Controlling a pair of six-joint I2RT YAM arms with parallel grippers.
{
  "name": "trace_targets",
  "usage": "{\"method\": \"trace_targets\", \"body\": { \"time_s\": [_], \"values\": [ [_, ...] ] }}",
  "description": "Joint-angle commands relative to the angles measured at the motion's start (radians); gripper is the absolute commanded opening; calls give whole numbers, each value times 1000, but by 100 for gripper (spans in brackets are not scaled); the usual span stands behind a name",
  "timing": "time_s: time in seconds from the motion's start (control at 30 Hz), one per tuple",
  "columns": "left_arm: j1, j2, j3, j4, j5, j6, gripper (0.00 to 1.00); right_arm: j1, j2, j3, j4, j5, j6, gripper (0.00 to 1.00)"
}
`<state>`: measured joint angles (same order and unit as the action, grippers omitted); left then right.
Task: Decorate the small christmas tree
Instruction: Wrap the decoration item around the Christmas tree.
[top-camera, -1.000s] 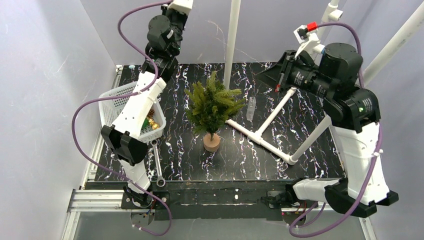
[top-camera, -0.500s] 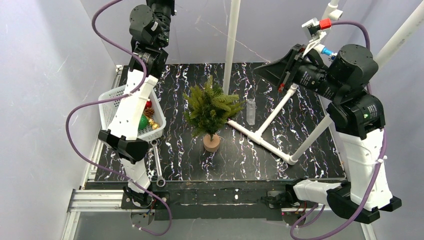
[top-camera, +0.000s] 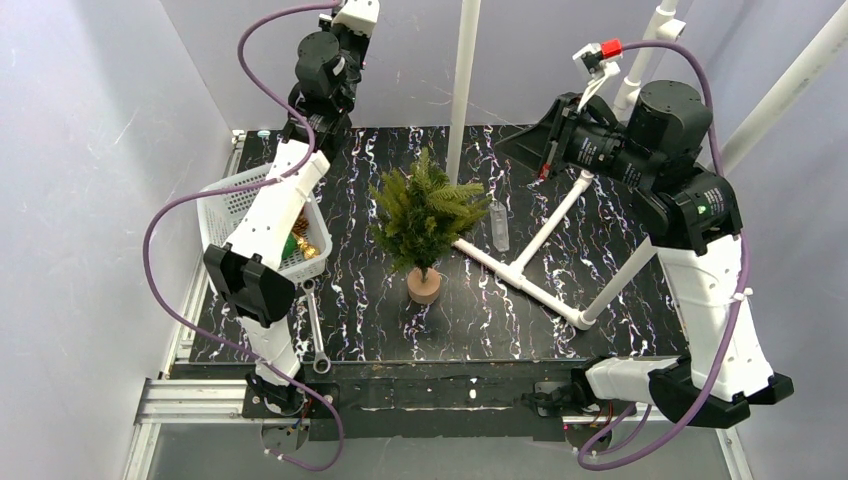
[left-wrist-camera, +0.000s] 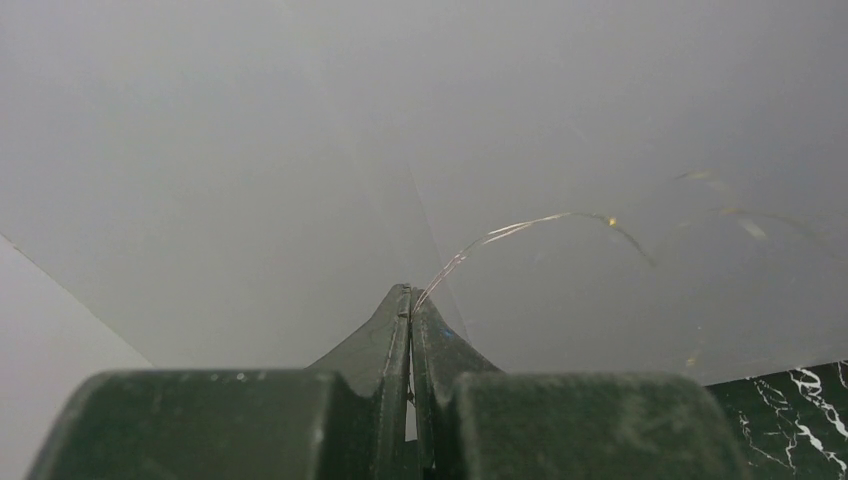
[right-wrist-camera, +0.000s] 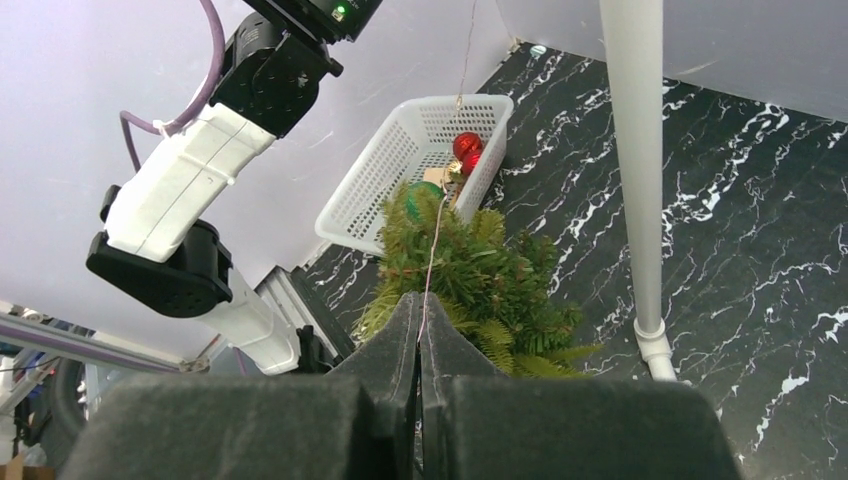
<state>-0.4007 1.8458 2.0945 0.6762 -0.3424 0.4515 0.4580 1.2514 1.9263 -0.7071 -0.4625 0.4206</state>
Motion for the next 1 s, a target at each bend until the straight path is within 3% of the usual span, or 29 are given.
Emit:
{"method": "trace_targets", "body": {
  "time_s": [0.0,0.23,0.5,0.97],
  "values": [
    [19,-8,-33,124,-71,-9,0,-7,-4,-5,-30,20,-23,1],
    [19,-16,-184,161,-95,-4,0,-12,-18,-139,-44,30,-33,1],
    [11,-115,-472,221,-119,-69,0,-18,-58,-233,-66,34,6,1],
    [-31,-247,-750,185,-3,-104,0,-50,-100,-331,-100,28,30,1]
  ]
}}
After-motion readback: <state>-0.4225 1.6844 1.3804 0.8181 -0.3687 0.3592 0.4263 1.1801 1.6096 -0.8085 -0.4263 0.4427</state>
